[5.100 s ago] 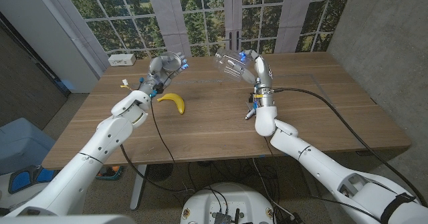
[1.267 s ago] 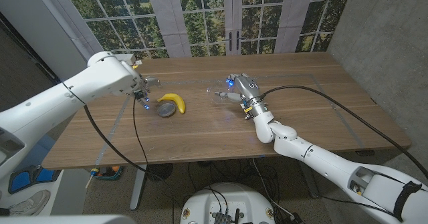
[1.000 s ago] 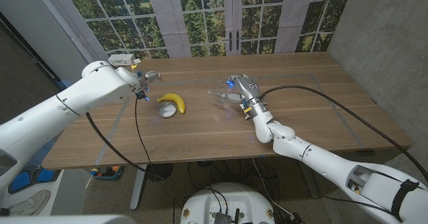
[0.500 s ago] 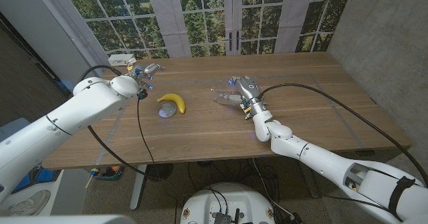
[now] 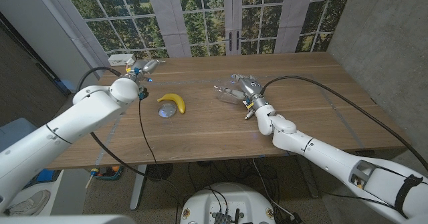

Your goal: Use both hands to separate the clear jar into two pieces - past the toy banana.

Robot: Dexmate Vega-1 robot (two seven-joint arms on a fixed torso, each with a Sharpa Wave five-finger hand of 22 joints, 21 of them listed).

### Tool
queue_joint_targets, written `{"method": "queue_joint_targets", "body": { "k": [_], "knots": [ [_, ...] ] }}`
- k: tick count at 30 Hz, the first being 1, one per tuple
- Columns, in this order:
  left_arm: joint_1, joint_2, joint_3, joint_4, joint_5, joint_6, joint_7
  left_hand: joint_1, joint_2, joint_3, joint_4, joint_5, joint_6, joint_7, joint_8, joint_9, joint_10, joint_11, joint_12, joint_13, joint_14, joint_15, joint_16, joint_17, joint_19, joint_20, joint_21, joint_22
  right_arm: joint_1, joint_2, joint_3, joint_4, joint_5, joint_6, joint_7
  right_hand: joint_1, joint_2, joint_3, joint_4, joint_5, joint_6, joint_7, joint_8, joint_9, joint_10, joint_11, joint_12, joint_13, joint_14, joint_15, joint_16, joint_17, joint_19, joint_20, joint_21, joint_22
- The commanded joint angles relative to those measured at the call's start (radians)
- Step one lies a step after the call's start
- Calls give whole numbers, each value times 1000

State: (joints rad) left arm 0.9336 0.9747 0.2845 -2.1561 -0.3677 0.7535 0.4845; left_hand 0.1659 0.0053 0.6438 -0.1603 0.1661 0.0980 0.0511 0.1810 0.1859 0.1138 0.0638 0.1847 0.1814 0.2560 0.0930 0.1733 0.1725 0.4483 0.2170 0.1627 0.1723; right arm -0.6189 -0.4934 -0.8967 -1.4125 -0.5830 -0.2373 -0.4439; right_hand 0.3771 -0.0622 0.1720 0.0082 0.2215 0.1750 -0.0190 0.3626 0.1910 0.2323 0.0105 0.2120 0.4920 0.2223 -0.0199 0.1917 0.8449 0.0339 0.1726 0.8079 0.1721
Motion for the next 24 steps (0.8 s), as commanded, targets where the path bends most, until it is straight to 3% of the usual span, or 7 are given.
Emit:
{"method": "queue_joint_targets", "body": {
  "k": [1,4,6,10,13,18,24],
  "knots": [
    [48,-28,-16,30,65,-119,25,-14,3,-5,-1,6,-13,-22,-2,1,-24,-4,-4,2,-32,1,-5,2,-37,-2,6,-1,-13,-30,83,-39,188,129,102,-36,-25,-28,-1,23,-53,-3,-56,-1,-61,31,-25,-38,-75,27,-12,-51,-34,12,-52,-1],
    [68,-33,-34,63,57,-214,-9,-20,7,-8,0,8,-39,-23,-4,-1,-52,-9,-3,1,-76,5,-6,2,-114,-11,0,-2,-21,-34,111,-41,250,184,121,-33,-26,-31,-8,35,-45,-5,-69,-2,-74,28,-26,-58,-115,22,-15,-79,-41,-20,-74,-2],
    [85,-35,-34,115,89,-357,-24,-33,18,-11,5,10,-61,-44,-4,-4,-89,-29,-6,0,-126,5,-7,2,-191,-27,1,-2,-26,-37,124,-45,276,211,129,-23,-18,-27,-16,43,-35,-14,-78,-3,-74,8,-23,-76,-136,25,-14,-105,-41,-53,-91,-3],
    [100,-65,-37,180,133,-522,-20,-40,22,-14,5,11,-68,-69,-2,-6,-105,-54,-3,-1,-148,-11,-4,1,-216,-65,8,-3,-31,-37,148,-34,321,287,130,-16,-8,-23,-23,49,-15,-19,-86,-4,-74,0,-21,-95,-154,15,-14,-137,-38,-108,-109,-4],
    [100,-81,-41,227,137,-620,-50,-46,23,-18,4,10,-82,-92,-5,-8,-120,-66,-3,-2,-170,-16,-5,1,-246,-75,7,-3,-38,-34,168,-24,363,341,136,-15,-1,-21,-25,51,2,-17,-86,-4,-72,-6,-20,-104,-164,9,-15,-153,-36,-126,-118,-4],
    [84,-119,-44,332,110,-792,-132,-54,23,-23,4,11,-96,-100,-6,-10,-128,-77,-1,-3,-201,-28,-7,1,-275,-93,8,-3,-45,-24,198,0,423,416,149,-32,23,-18,-13,54,6,-13,-96,-5,-59,-11,-17,-120,-160,5,-10,-179,-31,-146,-131,-5],
    [45,-172,-39,466,55,-976,-245,-64,33,-28,5,15,-100,-111,-2,-12,-137,-87,2,-5,-256,-58,-7,-1,-321,-170,9,-4,-50,-3,232,34,497,489,165,-78,67,-17,19,57,11,6,-111,-6,-52,-10,-17,-142,-163,4,-7,-213,-18,-167,-146,-4]
  ]
}}
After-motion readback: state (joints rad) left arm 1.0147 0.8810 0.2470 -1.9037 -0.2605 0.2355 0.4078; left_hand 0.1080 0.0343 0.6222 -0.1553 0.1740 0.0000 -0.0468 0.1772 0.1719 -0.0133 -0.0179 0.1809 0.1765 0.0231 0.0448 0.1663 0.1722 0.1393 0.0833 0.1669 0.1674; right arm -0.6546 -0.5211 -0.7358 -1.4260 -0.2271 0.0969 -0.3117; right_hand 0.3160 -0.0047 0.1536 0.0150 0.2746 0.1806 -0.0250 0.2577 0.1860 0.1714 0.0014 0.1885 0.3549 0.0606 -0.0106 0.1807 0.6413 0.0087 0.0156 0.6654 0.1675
